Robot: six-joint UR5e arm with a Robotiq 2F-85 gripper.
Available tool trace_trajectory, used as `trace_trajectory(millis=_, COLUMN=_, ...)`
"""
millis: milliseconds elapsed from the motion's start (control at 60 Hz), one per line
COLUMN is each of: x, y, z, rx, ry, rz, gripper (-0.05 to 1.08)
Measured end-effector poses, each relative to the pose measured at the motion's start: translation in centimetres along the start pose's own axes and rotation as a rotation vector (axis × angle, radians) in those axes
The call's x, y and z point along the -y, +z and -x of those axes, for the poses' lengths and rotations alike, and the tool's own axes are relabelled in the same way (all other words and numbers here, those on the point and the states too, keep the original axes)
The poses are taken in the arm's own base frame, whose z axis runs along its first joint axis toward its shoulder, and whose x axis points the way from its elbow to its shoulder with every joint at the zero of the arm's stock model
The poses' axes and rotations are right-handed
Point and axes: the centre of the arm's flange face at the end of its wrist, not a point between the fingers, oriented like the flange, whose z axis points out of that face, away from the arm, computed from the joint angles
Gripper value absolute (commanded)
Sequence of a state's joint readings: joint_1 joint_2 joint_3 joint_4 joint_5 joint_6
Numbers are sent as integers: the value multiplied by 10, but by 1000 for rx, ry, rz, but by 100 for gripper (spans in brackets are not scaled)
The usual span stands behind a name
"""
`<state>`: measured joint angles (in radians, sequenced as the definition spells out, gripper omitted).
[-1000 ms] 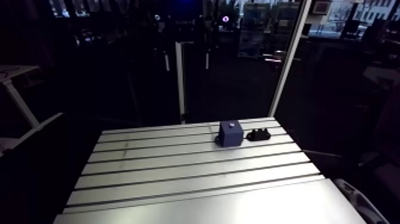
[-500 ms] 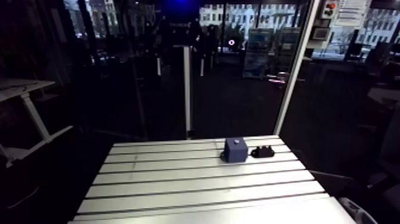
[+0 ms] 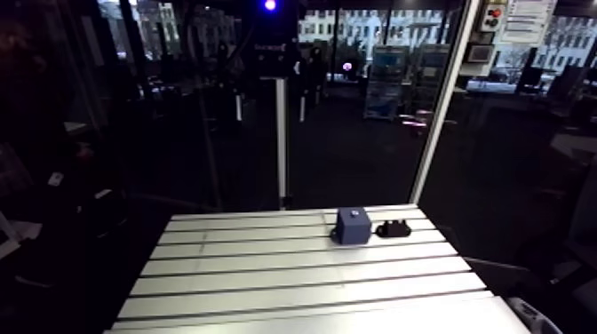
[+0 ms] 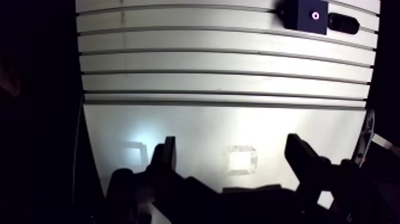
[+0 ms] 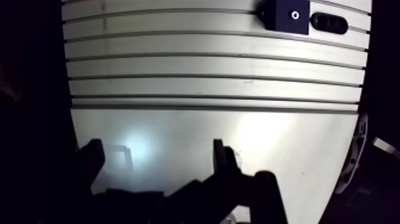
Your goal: Pick up the M10 bolt and insert it into the hole until fully seated.
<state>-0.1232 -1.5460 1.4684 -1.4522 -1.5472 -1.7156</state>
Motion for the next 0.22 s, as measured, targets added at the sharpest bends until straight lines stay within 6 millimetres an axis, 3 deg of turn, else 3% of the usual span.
trace_trajectory(millis=217, x=0, y=1, z=-2, rx=-2, ry=0, rz=-1, gripper=0)
